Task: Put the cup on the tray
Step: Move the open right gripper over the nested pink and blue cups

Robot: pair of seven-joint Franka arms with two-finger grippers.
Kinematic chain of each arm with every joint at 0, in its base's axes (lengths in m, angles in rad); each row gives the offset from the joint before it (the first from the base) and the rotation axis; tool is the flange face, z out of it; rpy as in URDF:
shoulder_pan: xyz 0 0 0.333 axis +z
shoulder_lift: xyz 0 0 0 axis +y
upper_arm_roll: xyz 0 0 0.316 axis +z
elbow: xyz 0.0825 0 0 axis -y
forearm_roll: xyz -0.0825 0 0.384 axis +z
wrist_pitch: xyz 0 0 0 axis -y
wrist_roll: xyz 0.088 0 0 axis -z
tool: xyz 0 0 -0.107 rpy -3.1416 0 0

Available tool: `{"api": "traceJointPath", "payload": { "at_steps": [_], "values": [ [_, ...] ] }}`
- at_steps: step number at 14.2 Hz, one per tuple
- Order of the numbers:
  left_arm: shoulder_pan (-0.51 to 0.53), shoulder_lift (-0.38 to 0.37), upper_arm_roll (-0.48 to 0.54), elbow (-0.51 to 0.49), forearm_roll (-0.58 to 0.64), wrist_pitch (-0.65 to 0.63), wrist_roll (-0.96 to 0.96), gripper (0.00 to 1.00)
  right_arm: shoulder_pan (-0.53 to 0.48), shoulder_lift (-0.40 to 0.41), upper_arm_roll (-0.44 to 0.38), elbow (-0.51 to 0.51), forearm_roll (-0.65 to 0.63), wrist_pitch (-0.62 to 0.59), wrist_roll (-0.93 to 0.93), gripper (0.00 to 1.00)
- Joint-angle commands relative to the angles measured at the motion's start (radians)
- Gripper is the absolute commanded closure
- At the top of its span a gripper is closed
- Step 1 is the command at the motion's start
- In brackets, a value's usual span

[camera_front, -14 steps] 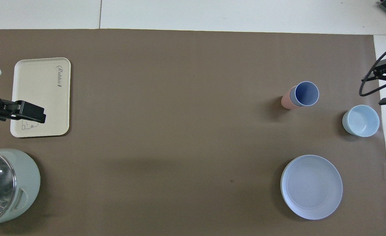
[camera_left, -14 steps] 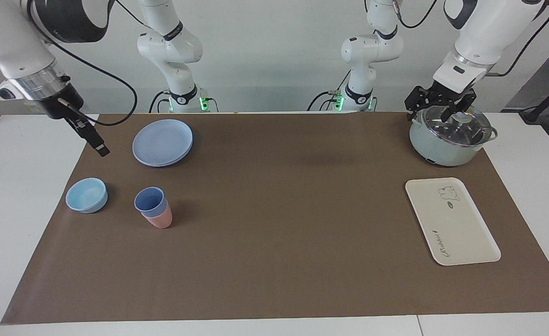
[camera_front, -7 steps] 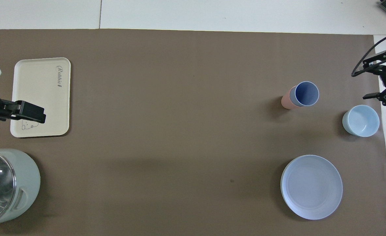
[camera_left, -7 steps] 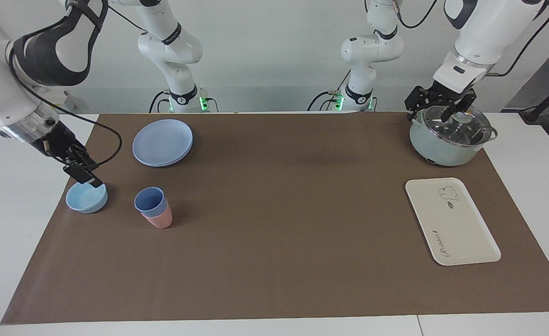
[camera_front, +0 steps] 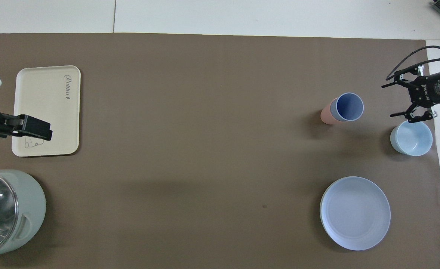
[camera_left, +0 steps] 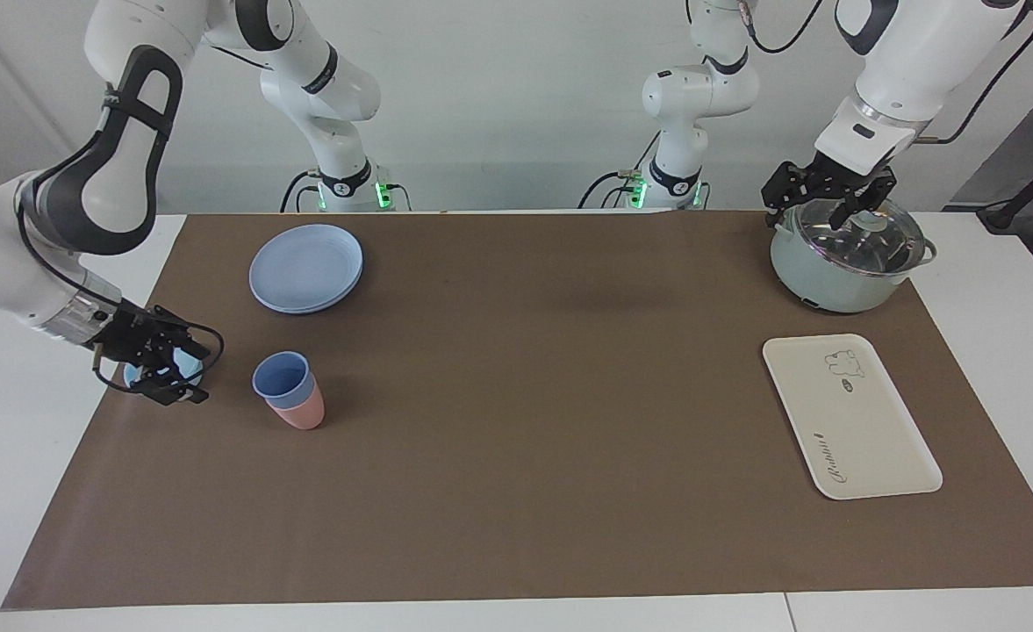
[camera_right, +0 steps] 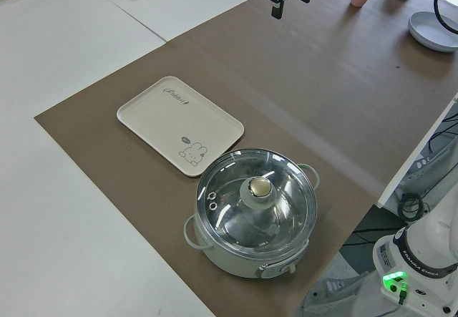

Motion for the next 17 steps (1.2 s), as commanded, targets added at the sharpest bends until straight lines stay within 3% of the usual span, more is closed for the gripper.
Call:
{"api": "traceJointPath", "payload": {
  "at_steps": [1,3,7,10,13,17],
  "values": [
    [0.007,-0.025,-0.001,-0.03,0.011,0.014,0.005,0.0,-0.068,0.112,0.015,0.055,0.074,-0.026,0.023,0.01],
    [0.007,-0.025,-0.001,-0.029,0.011,0.014,0.005,0.0,-0.078,0.157,0.021,0.093,0.088,-0.017,0.022,0.0],
    [0.001,-0.025,-0.001,-0.03,0.011,0.014,0.003,0.0,-0.045,0.175,0.026,0.049,0.126,-0.011,0.019,0.0],
    [0.005,-0.025,-0.001,-0.03,0.011,0.017,0.01,0.0,-0.035,0.157,0.027,-0.028,0.175,-0.01,0.014,0.0],
    [0.007,-0.025,-0.001,-0.042,0.011,0.081,0.016,0.0,-0.033,0.152,0.026,-0.04,0.198,-0.005,-0.03,0.0],
    [0.007,-0.009,-0.001,-0.032,0.011,0.101,0.014,0.0,-0.021,0.114,0.038,-0.166,0.307,0.089,-0.037,0.0]
  ]
}}
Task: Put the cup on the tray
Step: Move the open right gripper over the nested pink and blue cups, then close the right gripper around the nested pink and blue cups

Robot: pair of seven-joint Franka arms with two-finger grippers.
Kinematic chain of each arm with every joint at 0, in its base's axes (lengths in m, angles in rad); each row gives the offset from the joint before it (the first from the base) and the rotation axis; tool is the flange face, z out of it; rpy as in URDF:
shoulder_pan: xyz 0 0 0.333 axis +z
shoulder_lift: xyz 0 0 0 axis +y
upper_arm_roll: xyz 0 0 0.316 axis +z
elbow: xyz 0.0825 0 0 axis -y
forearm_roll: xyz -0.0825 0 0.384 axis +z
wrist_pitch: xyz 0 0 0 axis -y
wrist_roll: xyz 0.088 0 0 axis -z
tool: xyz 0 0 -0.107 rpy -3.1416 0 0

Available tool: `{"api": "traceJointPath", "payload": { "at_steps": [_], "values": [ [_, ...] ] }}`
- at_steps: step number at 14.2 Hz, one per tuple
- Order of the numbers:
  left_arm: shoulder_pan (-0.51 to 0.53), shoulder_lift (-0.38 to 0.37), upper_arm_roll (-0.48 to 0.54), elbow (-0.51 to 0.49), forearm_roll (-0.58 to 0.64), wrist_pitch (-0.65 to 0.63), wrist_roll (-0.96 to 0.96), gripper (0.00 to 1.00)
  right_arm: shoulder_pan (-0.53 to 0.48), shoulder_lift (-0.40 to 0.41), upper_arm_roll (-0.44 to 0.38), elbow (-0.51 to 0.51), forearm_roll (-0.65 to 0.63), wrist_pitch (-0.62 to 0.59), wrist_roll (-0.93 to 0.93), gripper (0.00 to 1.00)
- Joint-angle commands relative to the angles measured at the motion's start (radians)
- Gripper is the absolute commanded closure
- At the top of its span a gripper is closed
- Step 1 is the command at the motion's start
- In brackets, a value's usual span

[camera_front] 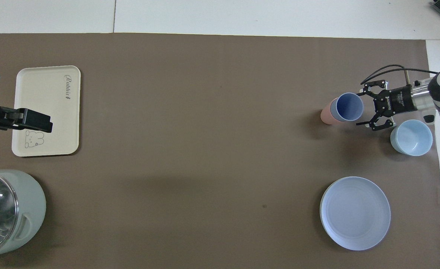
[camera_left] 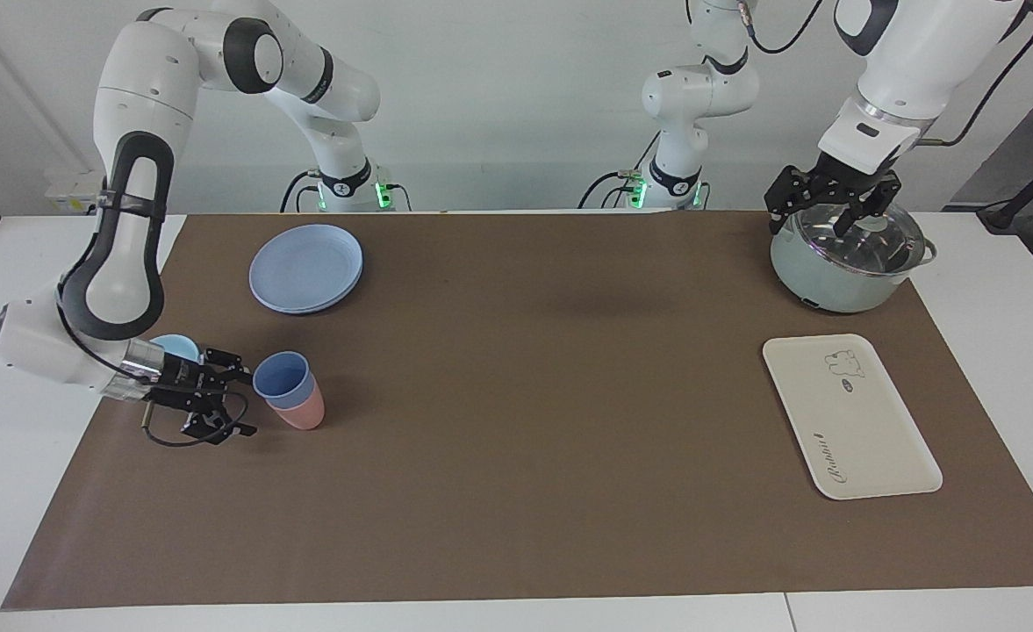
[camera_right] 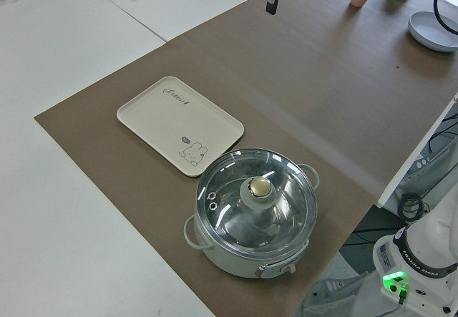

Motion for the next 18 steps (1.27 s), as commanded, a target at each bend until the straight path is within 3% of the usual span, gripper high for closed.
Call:
{"api": "traceJointPath", "payload": {
  "at_steps": [1,6,18],
  "values": [
    [0.007,-0.01,-0.001,-0.032,0.011,0.038,0.014,0.0,0.007,-0.061,0.01,-0.115,0.059,0.043,-0.037,0.0],
    [0.008,-0.023,-0.001,-0.055,0.011,0.042,0.013,0.0,0.009,-0.065,0.011,-0.124,0.073,0.03,-0.037,0.0],
    [0.007,-0.04,-0.001,-0.099,0.011,0.064,0.008,0.0,0.055,-0.081,0.01,-0.19,0.248,0.113,-0.052,0.0]
  ]
}}
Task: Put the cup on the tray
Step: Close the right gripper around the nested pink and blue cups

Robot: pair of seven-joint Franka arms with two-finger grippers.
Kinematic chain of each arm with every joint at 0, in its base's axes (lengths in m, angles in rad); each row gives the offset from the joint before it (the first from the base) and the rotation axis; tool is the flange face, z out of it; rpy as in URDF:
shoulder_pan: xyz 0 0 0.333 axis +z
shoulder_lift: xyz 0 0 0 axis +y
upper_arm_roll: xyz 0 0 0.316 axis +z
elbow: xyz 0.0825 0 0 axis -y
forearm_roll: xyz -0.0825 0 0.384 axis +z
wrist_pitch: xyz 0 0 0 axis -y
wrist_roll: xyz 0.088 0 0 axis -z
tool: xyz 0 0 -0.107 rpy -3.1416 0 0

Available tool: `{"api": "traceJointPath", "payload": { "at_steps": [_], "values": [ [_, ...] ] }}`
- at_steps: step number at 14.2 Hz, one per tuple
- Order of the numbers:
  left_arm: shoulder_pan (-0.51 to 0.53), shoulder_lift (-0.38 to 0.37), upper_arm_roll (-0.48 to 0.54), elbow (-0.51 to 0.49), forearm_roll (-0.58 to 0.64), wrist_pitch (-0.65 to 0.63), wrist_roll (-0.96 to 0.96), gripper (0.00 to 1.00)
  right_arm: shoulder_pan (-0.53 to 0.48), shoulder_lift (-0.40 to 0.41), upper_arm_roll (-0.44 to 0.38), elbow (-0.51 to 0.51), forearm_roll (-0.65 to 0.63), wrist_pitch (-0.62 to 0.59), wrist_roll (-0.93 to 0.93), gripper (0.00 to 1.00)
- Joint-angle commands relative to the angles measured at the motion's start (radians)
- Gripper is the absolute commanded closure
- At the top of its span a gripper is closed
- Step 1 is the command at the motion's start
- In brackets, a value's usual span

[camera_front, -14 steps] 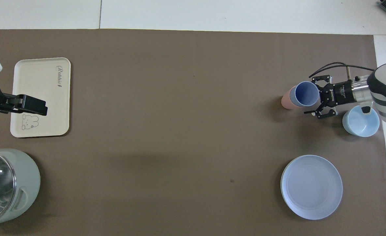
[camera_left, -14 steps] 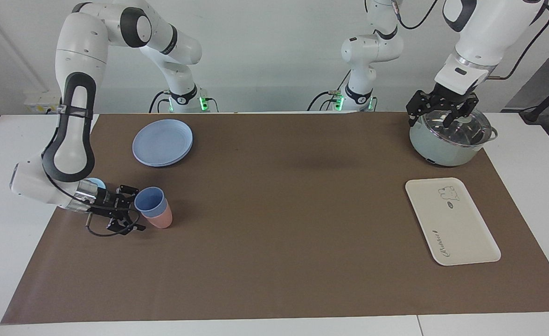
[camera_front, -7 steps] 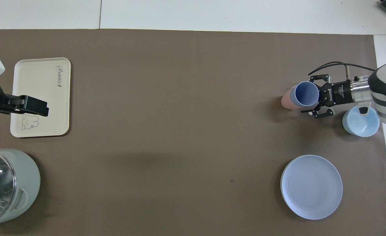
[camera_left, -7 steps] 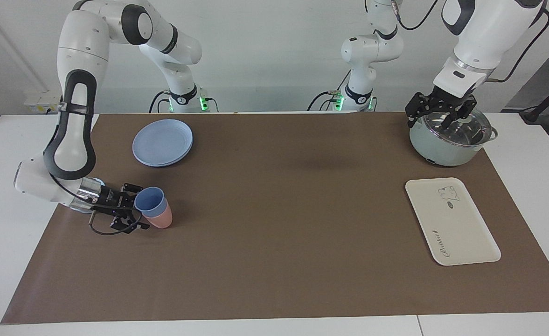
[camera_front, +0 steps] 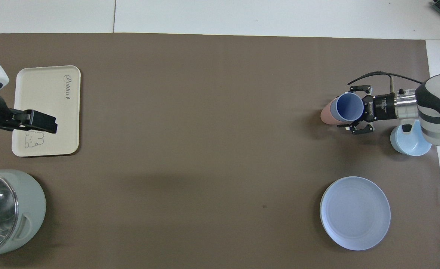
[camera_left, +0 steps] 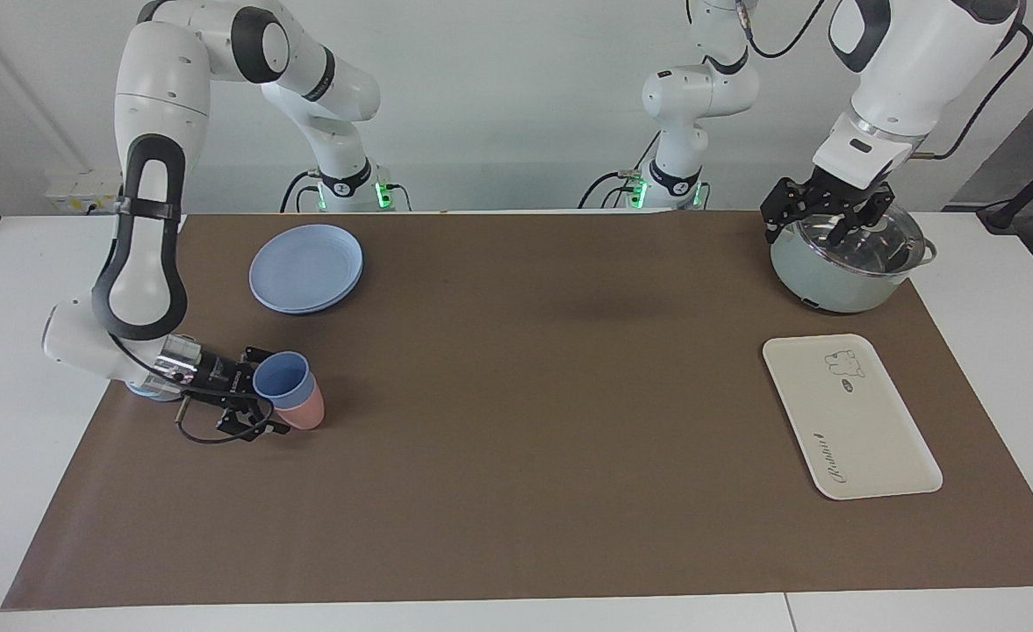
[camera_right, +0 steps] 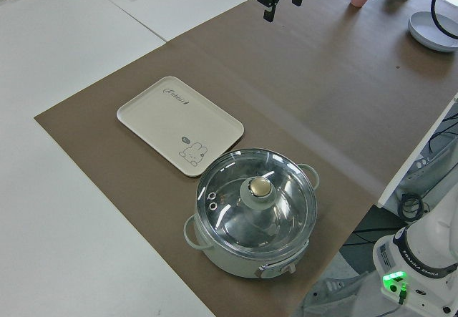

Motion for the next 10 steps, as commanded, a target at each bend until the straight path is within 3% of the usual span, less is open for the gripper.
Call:
{"api": "traceJointPath", "payload": {
  "at_steps": [1,7,10],
  "values": [
    [0.007,-0.041,-0.002,-0.054,0.011,0.034,0.008,0.0,0.018,-0.038,0.003,-0.061,0.062,0.04,-0.03,0.0],
    [0.005,-0.041,-0.002,-0.057,0.011,0.037,0.006,0.0,0.022,-0.061,0.004,-0.119,0.099,0.038,-0.067,0.0],
    [0.004,-0.041,-0.002,-0.057,0.011,0.037,0.002,0.0,0.028,-0.062,0.004,-0.121,0.1,0.033,-0.067,0.06]
  ]
}}
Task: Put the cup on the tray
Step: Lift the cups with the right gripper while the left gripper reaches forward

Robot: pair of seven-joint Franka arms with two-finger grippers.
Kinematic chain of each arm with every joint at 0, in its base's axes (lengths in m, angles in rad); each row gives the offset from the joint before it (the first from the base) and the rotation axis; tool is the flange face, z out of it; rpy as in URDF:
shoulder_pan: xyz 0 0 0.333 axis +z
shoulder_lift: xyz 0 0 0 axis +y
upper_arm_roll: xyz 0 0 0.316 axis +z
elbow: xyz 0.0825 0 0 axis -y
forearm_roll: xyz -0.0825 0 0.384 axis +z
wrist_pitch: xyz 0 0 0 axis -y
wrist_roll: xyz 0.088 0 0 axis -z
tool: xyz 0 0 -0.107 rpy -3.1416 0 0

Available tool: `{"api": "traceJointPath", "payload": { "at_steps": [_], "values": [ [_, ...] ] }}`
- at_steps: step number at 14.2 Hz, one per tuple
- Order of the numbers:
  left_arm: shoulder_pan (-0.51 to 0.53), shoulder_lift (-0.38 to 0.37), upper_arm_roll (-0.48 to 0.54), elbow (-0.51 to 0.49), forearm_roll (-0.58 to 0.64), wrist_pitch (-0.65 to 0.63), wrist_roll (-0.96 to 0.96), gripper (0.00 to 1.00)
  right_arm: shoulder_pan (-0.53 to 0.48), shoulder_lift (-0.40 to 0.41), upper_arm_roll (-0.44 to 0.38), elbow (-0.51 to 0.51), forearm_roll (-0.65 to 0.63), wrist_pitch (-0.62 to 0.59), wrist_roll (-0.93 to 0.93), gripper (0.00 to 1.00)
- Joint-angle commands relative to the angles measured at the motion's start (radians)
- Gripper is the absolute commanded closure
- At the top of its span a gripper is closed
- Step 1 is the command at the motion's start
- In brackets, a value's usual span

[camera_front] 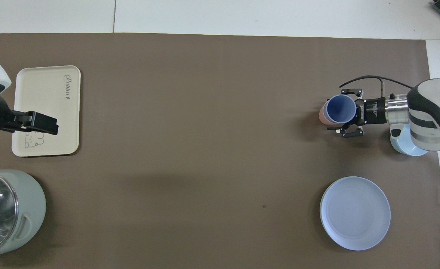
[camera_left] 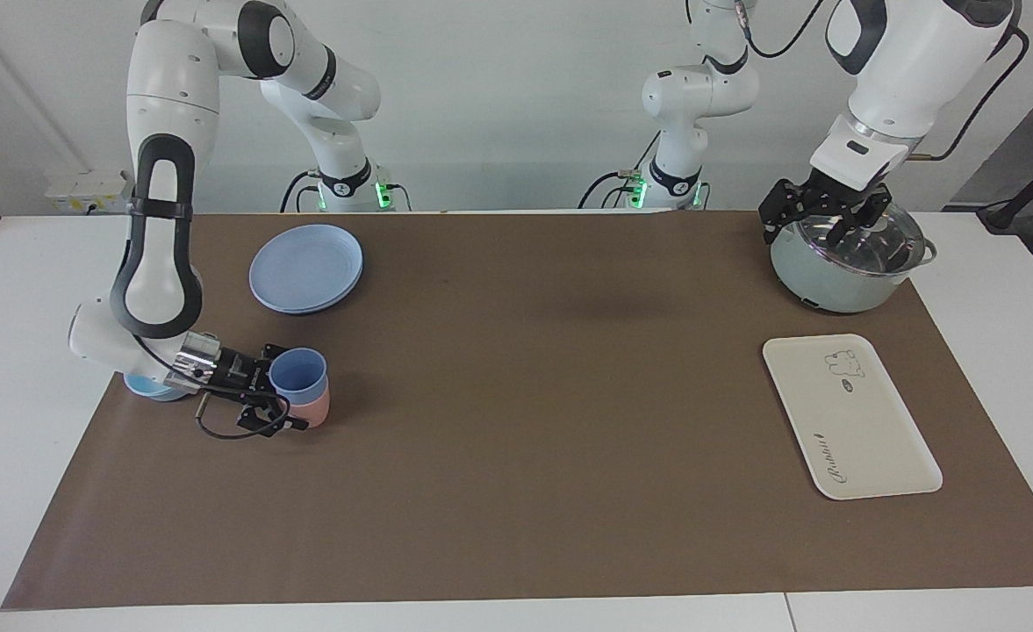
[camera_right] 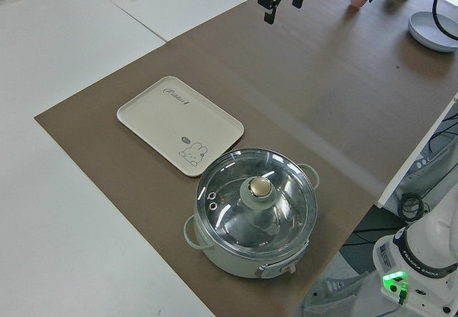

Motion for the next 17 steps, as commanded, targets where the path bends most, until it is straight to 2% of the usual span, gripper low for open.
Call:
{"api": "traceJointPath", "payload": {
  "at_steps": [1,2,3,4,5,9,12,15,17],
  "values": [
    [0.005,-0.034,-0.002,-0.043,0.011,0.027,0.0,0.0,0.001,-0.036,0.004,-0.046,0.034,0.022,-0.038,0.09],
    [0.005,-0.034,-0.003,-0.043,0.011,0.031,-0.001,0.0,0.001,-0.037,0.004,-0.046,0.037,0.014,-0.038,0.16],
    [0.004,-0.034,-0.003,-0.043,0.006,0.041,-0.003,0.0,0.002,-0.037,0.004,-0.046,0.04,0.01,-0.038,0.28],
    [0.001,-0.034,-0.005,-0.044,-0.001,0.063,-0.018,0.0,0.005,-0.042,0.004,-0.045,0.038,-0.009,-0.038,0.48],
    [-0.005,-0.034,-0.006,-0.052,-0.007,0.081,-0.044,0.0,0.007,-0.043,0.004,-0.041,0.038,-0.033,-0.049,0.99],
    [-0.021,-0.042,-0.009,-0.089,-0.104,0.176,-0.216,0.0,0.044,-0.091,0.002,-0.041,0.037,-0.04,-0.035,1.0],
    [-0.048,-0.042,-0.011,-0.112,-0.222,0.268,-0.366,0.0,0.126,-0.158,0.001,-0.044,0.023,0.023,-0.026,1.0],
    [-0.165,-0.055,-0.011,-0.179,-0.245,0.433,-0.568,0.0,0.221,-0.207,-0.001,-0.051,0.018,0.092,0.112,1.0],
    [-0.234,-0.063,-0.012,-0.207,-0.247,0.486,-0.644,0.0,0.292,-0.226,-0.002,-0.049,0.011,0.14,0.181,1.0]
  ]
}}
